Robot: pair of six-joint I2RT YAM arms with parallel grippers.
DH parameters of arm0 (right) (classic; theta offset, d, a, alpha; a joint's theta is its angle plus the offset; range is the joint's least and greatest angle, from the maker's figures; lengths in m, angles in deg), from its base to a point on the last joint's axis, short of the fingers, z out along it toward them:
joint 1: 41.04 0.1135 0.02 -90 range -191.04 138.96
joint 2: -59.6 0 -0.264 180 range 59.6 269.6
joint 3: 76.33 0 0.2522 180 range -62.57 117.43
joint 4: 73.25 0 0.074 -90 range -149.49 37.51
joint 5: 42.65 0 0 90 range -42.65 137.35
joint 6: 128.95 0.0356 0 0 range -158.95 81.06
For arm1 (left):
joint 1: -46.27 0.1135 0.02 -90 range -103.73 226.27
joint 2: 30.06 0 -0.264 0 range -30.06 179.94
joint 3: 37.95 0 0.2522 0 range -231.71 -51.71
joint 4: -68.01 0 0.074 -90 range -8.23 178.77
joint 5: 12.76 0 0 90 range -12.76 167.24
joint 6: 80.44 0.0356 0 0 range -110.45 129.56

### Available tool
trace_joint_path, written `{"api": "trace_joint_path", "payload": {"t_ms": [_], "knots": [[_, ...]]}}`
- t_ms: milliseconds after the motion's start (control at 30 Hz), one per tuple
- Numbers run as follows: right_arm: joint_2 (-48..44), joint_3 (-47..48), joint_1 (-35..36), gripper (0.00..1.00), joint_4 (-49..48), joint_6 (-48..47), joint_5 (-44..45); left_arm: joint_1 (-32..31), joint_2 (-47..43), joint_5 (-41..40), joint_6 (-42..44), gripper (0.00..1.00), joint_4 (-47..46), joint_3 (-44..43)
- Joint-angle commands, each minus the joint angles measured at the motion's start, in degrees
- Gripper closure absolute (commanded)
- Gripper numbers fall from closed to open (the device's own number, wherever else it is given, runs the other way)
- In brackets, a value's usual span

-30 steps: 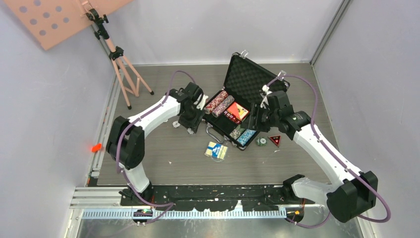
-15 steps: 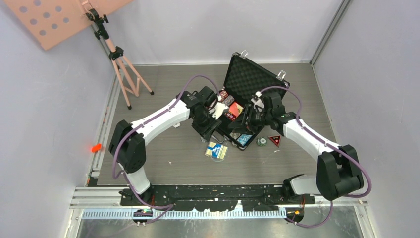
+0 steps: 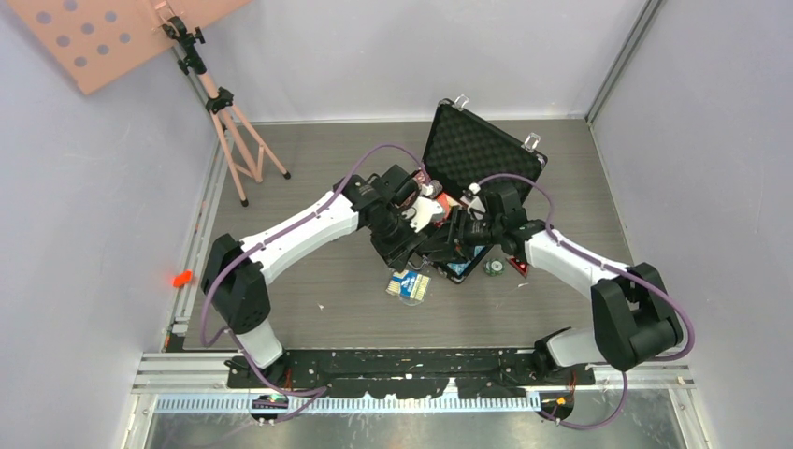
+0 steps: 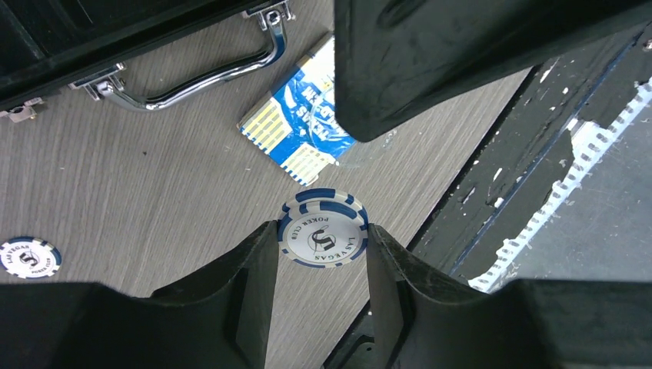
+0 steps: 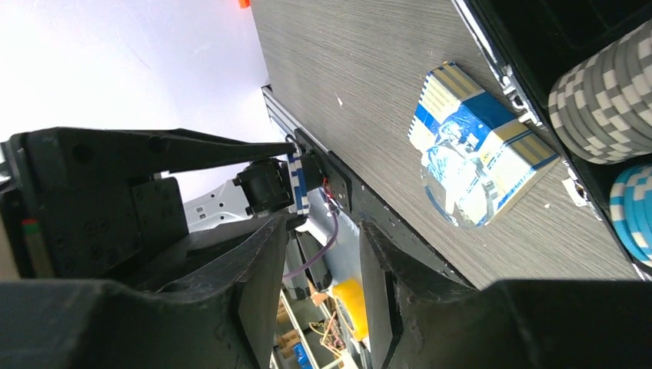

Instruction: Pack up texas hold em set

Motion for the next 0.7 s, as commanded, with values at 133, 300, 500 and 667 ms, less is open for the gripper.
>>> {"api": "trace_joint_path", "payload": {"t_ms": [133,300,500,667], "knots": [[1.3,0.3,2.8,0.55,-8.4,3.8,-2.4,-0.6,-3.6,3.1,2.1,0.84,0.0,-3.6],[1.5,1.0,4.1,0.55,-9.4,5.0,-2.6,-0.7,-3.3,3.1,2.4,0.84,0.4,-4.4],[1.6,1.3,5.2,0.56,-9.1,4.9,-2.5,-1.0,-3.1,3.4,2.5,0.84,0.4,-5.2],[2.1,1.4,6.1,0.56,-9.1,4.7,-2.2,-1.3,-2.7,3.8,2.6,0.84,0.6,-5.9]]}}
